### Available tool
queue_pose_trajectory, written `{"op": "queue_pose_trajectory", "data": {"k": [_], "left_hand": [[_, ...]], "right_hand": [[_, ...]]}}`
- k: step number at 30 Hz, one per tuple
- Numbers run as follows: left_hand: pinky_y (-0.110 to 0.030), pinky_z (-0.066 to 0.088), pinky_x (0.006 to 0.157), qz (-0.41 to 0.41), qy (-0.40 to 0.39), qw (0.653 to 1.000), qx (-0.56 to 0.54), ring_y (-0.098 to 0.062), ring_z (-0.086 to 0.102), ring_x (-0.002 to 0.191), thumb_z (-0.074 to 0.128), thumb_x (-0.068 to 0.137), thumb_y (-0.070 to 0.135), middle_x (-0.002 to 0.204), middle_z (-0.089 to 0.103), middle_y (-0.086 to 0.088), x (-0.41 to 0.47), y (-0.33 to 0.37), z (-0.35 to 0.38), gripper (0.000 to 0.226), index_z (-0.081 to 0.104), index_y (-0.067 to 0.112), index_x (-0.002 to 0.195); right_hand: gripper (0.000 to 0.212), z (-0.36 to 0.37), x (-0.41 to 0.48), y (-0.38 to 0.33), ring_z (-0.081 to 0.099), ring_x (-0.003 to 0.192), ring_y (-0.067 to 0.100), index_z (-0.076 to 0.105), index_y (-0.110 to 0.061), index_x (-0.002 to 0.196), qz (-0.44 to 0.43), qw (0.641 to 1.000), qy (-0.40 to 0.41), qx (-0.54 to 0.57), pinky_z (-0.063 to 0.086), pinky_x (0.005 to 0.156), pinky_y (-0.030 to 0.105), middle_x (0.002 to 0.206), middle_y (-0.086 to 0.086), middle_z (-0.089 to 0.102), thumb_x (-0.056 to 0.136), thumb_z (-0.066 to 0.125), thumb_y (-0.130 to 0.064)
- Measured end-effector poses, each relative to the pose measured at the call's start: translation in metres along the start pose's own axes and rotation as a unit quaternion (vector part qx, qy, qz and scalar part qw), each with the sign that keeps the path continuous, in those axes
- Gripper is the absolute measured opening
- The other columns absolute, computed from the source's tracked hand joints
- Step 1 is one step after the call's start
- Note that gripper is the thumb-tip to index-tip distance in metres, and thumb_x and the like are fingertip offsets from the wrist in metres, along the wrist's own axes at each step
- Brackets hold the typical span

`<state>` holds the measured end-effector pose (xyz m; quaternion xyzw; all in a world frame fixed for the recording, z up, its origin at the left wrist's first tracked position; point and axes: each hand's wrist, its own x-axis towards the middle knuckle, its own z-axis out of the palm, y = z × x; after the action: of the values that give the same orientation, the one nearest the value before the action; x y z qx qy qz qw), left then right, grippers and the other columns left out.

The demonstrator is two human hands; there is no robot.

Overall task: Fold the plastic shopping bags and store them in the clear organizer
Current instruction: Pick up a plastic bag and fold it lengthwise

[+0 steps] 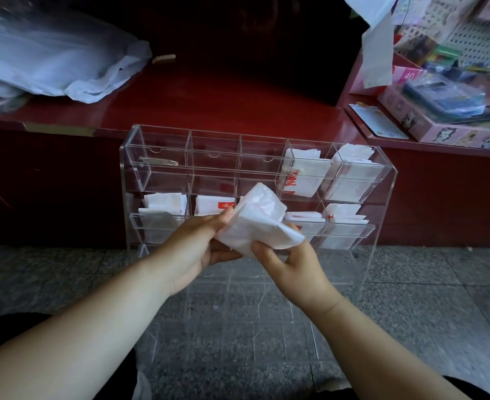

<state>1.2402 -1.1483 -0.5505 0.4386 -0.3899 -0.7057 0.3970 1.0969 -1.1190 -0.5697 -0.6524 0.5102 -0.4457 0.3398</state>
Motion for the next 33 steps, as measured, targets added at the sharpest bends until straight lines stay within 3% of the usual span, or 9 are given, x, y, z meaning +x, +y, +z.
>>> {"op": "queue_pose_trajectory", "data": {"k": [4,6,10,15,20,24,28,31,33], "left_hand": [[-0.027,0.058,0.064,0.003,0.012,0.999,-0.039,-0.019,0.068,0.074,0.039,0.092,0.002,0.084,0.072,-0.01,0.0,-0.003,-0.001,0.028,0.067,0.006,0.091],[-0.027,0.058,0.062,0.006,0.021,0.998,-0.055,-0.019,0.069,0.075,0.037,0.093,0.003,0.087,0.071,-0.013,0.0,-0.003,-0.001,0.028,0.065,0.003,0.095],[-0.028,0.058,0.063,-0.008,0.024,0.994,-0.109,-0.019,0.07,0.081,0.04,0.095,0.019,0.098,0.07,-0.014,-0.001,-0.003,-0.001,0.029,0.063,0.004,0.102],[-0.025,0.057,0.064,-0.038,-0.001,0.997,-0.069,-0.014,0.069,0.074,0.052,0.082,0.019,0.086,0.073,-0.006,-0.003,-0.002,0.002,0.019,0.07,0.013,0.081],[-0.022,0.056,0.056,-0.023,0.028,0.995,-0.094,-0.011,0.068,0.064,0.04,0.091,0.0,0.076,0.072,-0.006,-0.003,0.001,0.003,0.028,0.066,0.006,0.084],[-0.028,0.058,0.061,-0.017,0.02,0.986,-0.163,-0.02,0.068,0.082,0.036,0.093,0.004,0.098,0.069,-0.014,-0.003,-0.001,0.003,0.026,0.061,0.002,0.101],[-0.029,0.058,0.071,0.011,-0.038,0.996,-0.077,-0.019,0.069,0.086,0.05,0.078,0.033,0.093,0.073,-0.008,-0.007,-0.006,0.006,0.031,0.063,0.013,0.098],[-0.021,0.056,0.068,0.058,-0.006,0.998,0.036,-0.01,0.069,0.077,0.066,0.079,0.02,0.08,0.073,0.004,-0.008,-0.012,0.008,0.013,0.063,0.018,0.091],[-0.02,0.053,0.068,0.08,0.035,0.992,0.087,-0.006,0.068,0.073,0.059,0.085,0.008,0.073,0.073,0.009,-0.006,-0.015,0.007,0.013,0.063,0.02,0.085]], "right_hand": [[0.013,0.001,0.004,0.002,0.049,0.095,0.024,0.055,-0.045,0.058,0.023,0.999,0.0,-0.049,0.042,0.083,0.04,0.077,-0.02,0.046,0.069,0.049,-0.048],[0.02,0.001,0.007,0.005,0.049,0.094,0.03,0.05,-0.039,0.054,0.045,0.998,0.001,-0.053,0.043,0.083,0.044,0.078,-0.016,0.048,0.063,0.043,-0.055],[0.006,-0.001,0.009,0.002,0.051,0.099,0.023,0.054,-0.034,0.067,0.099,0.995,-0.025,0.015,0.041,0.076,0.023,0.088,-0.008,0.052,0.068,0.05,-0.039],[0.008,-0.004,0.005,-0.003,0.04,0.106,0.016,0.047,-0.042,0.065,0.067,0.993,-0.063,-0.069,0.036,0.094,0.034,0.088,-0.026,0.045,0.072,0.045,-0.038],[0.018,-0.003,0.005,-0.003,0.037,0.108,0.016,0.063,-0.024,0.084,0.084,0.99,-0.063,-0.096,0.036,0.093,0.03,0.099,-0.015,0.046,0.083,0.05,-0.036],[0.009,-0.006,0.007,-0.006,0.049,0.093,0.009,0.063,-0.016,0.084,0.151,0.987,-0.055,-0.018,0.04,0.07,0.007,0.109,0.0,0.05,0.088,0.056,-0.02],[0.027,-0.01,0.007,-0.007,0.042,0.06,0.007,0.061,0.004,0.084,0.156,0.985,-0.062,-0.044,0.034,0.051,0.011,0.072,-0.001,0.05,0.087,0.058,-0.022],[0.026,-0.007,0.006,-0.005,0.038,0.058,0.01,0.056,0.0,0.072,0.114,0.987,-0.061,-0.101,0.031,0.054,0.02,0.064,-0.002,0.045,0.085,0.061,-0.022],[0.017,-0.006,0.006,-0.006,0.044,0.062,0.011,0.055,-0.008,0.077,0.113,0.989,-0.043,-0.085,0.037,0.058,0.023,0.069,-0.001,0.05,0.083,0.064,-0.021]]}}
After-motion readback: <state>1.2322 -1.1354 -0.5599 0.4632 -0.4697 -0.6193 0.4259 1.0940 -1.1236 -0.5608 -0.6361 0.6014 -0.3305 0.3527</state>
